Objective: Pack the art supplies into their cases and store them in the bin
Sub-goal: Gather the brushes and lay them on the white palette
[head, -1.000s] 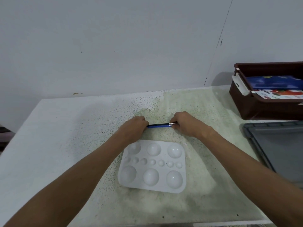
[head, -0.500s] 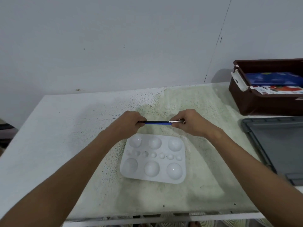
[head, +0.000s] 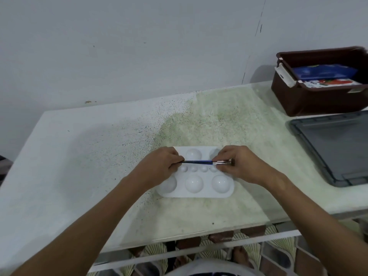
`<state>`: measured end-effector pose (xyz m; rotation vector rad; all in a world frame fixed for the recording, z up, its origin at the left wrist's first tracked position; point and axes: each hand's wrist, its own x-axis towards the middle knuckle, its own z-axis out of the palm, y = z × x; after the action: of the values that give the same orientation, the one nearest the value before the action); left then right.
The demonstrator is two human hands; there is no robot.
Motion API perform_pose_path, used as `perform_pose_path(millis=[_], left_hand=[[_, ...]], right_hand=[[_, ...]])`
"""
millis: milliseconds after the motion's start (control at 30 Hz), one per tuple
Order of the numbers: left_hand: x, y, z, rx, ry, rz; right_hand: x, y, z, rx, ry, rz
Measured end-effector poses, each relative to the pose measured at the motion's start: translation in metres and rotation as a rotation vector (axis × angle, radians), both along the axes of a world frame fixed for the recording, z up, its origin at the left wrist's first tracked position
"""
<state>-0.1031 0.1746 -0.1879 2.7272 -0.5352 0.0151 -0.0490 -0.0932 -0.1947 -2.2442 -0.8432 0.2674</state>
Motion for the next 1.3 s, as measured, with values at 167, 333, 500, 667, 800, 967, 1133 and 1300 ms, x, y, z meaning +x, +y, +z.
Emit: perform_pose_path(millis=[167,333,500,667,800,967,1133,1300], left_hand=[[-0.001,0.003,0.004,-0.014,0.065,0.01],[-0.008,0.006,0.004,-0.055,0.106,0.021],[-0.011,0.008,0.002,-0.049,0.091,0.052],[-0.016,0.02,-0.001,-0.096,0.106,0.217],[-0.025,0.039,-0.006,-0.216,0.207,0.391],[-0.037,0.041,-0.014,-0.361,0.223,0.429],[-0.035,0.038,-0.018,-0.451,0.225,0.45],[-0.036,0.034,-0.024,-0.458,0.213,0.449]], right_hand=[[-0.005,0.004,0.004,-0.065,-0.082,0.019],[-0.009,0.002,0.002,-0.113,-0.129,0.002],[-0.012,-0.003,-0.004,-0.113,-0.121,-0.057],[-0.016,-0.007,-0.005,-0.056,-0.01,-0.192],[-0.028,-0.013,-0.006,-0.002,0.147,-0.312],[-0.039,-0.013,-0.01,0.037,0.232,-0.355],[-0.039,-0.012,-0.011,0.057,0.249,-0.321],[-0.034,-0.014,-0.012,0.091,0.27,-0.323]])
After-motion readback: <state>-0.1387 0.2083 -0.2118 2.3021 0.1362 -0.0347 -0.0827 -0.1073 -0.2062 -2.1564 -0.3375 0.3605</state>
